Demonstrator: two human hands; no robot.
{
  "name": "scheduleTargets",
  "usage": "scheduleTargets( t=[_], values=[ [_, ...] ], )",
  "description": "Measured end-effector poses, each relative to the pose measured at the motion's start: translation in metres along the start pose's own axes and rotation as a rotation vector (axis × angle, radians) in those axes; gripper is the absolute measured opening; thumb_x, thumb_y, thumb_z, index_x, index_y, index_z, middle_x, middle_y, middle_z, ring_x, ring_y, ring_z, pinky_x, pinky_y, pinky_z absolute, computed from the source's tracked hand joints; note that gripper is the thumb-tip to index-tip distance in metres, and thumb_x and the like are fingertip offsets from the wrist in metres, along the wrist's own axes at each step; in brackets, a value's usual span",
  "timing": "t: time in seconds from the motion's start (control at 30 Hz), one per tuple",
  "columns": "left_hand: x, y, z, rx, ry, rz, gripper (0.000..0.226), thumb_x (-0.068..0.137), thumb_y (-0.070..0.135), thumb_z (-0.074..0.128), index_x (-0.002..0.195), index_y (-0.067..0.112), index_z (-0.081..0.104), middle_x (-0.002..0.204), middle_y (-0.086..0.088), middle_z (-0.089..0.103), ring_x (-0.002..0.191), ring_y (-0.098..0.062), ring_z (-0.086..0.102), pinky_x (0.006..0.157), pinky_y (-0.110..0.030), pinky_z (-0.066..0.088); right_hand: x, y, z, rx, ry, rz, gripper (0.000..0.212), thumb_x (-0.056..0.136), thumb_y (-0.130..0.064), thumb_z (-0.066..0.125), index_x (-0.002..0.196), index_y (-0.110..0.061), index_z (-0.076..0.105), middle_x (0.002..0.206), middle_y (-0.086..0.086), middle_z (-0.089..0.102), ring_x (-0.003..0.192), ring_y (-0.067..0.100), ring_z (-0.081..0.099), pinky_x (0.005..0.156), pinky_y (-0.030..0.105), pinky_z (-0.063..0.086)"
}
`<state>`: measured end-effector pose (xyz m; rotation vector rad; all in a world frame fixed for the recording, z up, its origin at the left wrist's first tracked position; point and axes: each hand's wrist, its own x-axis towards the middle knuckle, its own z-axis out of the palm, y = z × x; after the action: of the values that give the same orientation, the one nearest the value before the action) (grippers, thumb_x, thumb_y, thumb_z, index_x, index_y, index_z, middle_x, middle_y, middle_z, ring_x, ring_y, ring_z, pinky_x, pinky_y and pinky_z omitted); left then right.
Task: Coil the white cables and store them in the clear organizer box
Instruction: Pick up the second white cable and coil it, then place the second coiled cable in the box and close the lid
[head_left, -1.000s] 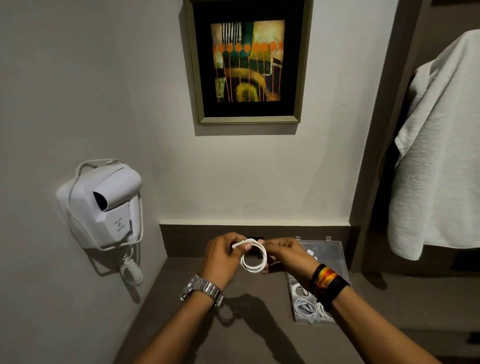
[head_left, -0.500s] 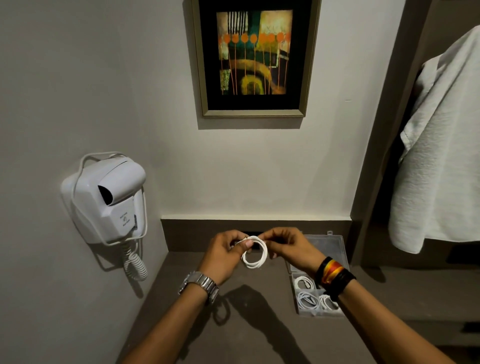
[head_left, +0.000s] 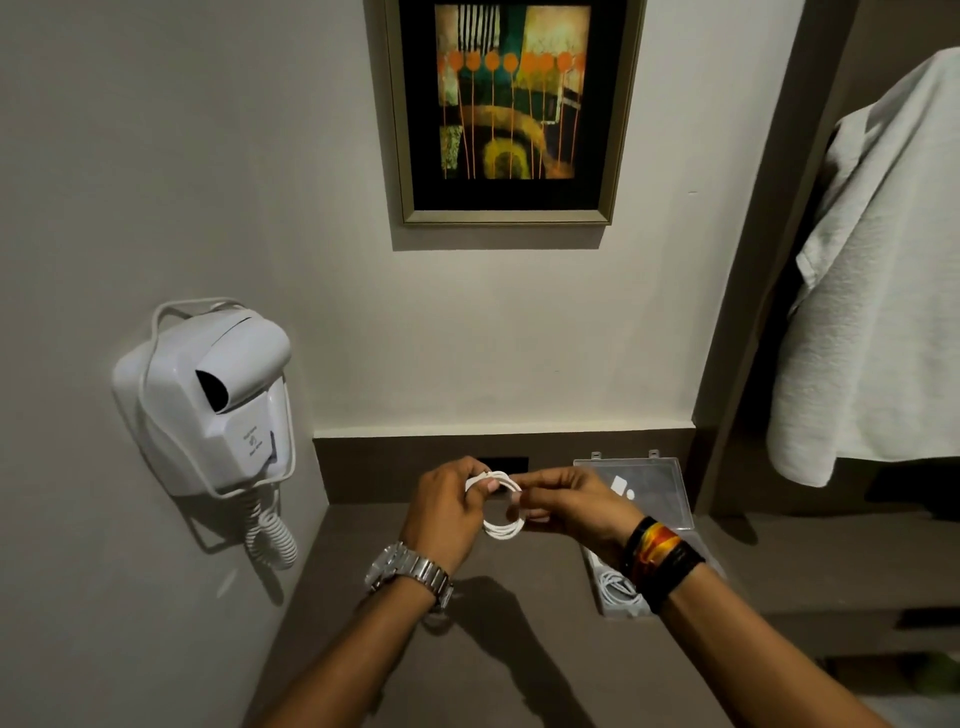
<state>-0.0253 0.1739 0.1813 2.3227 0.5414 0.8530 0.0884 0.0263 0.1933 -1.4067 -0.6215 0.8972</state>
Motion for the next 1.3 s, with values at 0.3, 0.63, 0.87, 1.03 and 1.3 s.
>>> scheduleTargets(
  t=[0.3,0.63,0.87,1.03,1.3],
  values=[
    [-0.002,-0.022,0.015,-0.161,-0.109,-0.012,0.009,0.088,0.032,0.068,0.089,0.025,0.074,0.078,0.01,0.073,0.071,-0.005,0.066,0.06,-0.021,0.049,-0.002,0.021,0.005,-0.02,0.195,-0.062,0.04,0.08,0.016,0.074,0.112,-0.005,0.064,0.085,0.018,0.077,0.078,0.023,0.075,0.083,0.04,0.064],
    [-0.004,-0.011,0.086,-0.28,-0.275,-0.279,0.012,0.08,0.033,0.078,0.085,0.022,0.08,0.08,0.006,0.078,0.078,-0.01,0.073,0.078,-0.039,0.06,0.001,0.071,-0.063,-0.565,0.453,-0.227,0.016,0.086,-0.032,0.08,0.089,-0.018,0.074,0.088,-0.001,0.075,0.081,0.017,0.07,0.071,0.031,0.058],
    [-0.003,0.023,0.19,-0.194,-0.295,-0.413,0.012,0.073,0.035,0.082,0.082,0.026,0.081,0.072,0.011,0.076,0.07,-0.004,0.072,0.069,-0.031,0.061,-0.001,0.104,-0.168,-0.387,0.376,0.0,0.011,0.086,-0.014,0.081,0.09,-0.006,0.074,0.078,0.019,0.076,0.063,0.024,0.071,0.06,0.036,0.062],
    [-0.001,0.052,0.27,-0.096,-0.259,-0.497,0.01,0.066,0.043,0.085,0.073,0.041,0.077,0.084,0.012,0.075,0.076,-0.01,0.069,0.073,-0.032,0.06,0.002,0.125,-0.247,-0.38,0.387,0.093,0.013,0.085,-0.007,0.081,0.09,0.001,0.071,0.081,0.025,0.076,0.064,0.028,0.073,0.067,0.042,0.065],
    [0.001,0.084,0.364,-0.366,-0.339,-0.795,0.013,0.076,0.016,0.083,0.087,0.01,0.08,0.074,-0.012,0.074,0.063,-0.027,0.066,0.07,-0.038,0.059,0.004,0.15,-0.328,-0.378,0.442,0.172,0.017,0.084,-0.002,0.08,0.086,0.01,0.069,0.069,0.015,0.072,0.06,0.023,0.07,0.067,0.039,0.064]
  ],
)
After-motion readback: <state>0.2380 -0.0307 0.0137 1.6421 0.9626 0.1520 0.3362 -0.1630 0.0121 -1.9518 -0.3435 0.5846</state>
